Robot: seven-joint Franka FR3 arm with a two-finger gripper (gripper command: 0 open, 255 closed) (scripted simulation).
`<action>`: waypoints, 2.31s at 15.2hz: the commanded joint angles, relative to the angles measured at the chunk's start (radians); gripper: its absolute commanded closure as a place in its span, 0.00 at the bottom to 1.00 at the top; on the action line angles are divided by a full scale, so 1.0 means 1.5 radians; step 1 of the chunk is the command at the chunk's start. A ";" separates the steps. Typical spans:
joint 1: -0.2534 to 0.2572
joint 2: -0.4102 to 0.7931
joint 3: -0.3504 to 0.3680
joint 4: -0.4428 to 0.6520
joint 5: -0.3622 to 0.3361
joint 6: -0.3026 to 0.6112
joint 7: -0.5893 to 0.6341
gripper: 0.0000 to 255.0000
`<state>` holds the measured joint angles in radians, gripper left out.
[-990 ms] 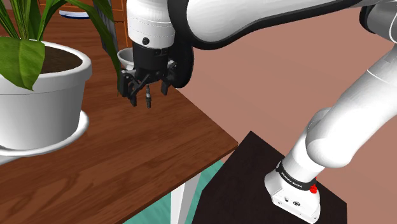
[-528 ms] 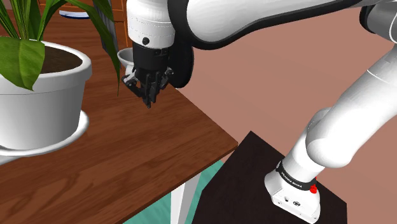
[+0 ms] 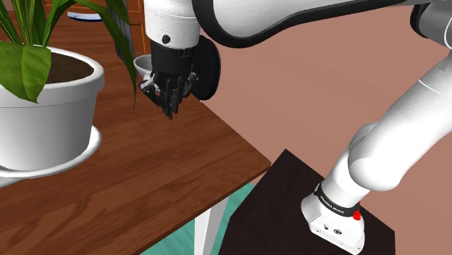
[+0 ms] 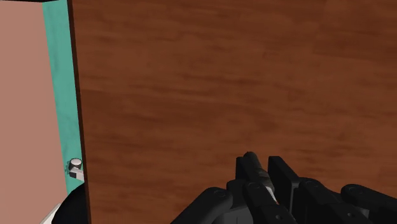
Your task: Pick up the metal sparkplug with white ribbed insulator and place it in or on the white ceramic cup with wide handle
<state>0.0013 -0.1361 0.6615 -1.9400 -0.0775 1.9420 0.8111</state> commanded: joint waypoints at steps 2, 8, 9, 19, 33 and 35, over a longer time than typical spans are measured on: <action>0.000 0.000 0.000 0.027 0.001 -0.027 -0.002 1.00; -0.001 0.003 -0.001 0.082 0.000 -0.080 -0.008 1.00; -0.001 0.004 -0.001 0.092 0.000 -0.089 -0.009 1.00; -0.002 0.026 0.004 0.203 -0.012 -0.182 -0.010 1.00; -0.030 0.142 -0.018 0.373 -0.076 -0.251 -0.075 1.00; -0.034 0.174 -0.026 0.409 -0.093 -0.257 -0.093 1.00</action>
<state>-0.0467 0.0989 0.6285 -1.3590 -0.2032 1.5644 0.6861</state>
